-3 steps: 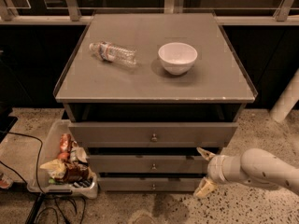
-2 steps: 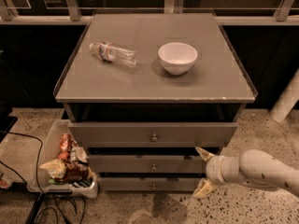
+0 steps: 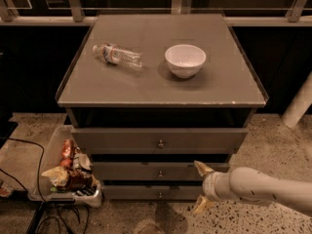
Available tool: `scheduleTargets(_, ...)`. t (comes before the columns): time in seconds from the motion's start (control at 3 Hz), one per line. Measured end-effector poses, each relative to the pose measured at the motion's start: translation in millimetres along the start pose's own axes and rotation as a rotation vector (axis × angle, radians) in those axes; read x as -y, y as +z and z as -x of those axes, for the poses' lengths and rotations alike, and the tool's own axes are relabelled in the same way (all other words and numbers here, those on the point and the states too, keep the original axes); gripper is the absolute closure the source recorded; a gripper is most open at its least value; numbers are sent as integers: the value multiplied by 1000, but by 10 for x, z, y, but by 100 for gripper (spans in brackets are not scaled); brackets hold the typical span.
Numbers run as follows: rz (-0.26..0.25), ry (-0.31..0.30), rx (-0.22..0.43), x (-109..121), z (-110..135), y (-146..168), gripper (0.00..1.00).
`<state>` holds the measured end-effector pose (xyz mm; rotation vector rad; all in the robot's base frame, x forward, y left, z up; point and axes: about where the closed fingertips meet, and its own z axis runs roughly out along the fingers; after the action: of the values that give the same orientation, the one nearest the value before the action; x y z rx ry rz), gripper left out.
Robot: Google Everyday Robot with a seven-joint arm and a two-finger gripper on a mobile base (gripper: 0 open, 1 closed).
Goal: Open middle drawer
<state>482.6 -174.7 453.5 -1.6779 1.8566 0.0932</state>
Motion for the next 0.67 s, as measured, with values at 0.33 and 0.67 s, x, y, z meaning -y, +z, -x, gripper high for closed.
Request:
scheduleTargets(0.33,-46,-37,-43,12,-15,199,0)
scheduleTargets(0.67,-120,-54,-67,191,-14,308,0)
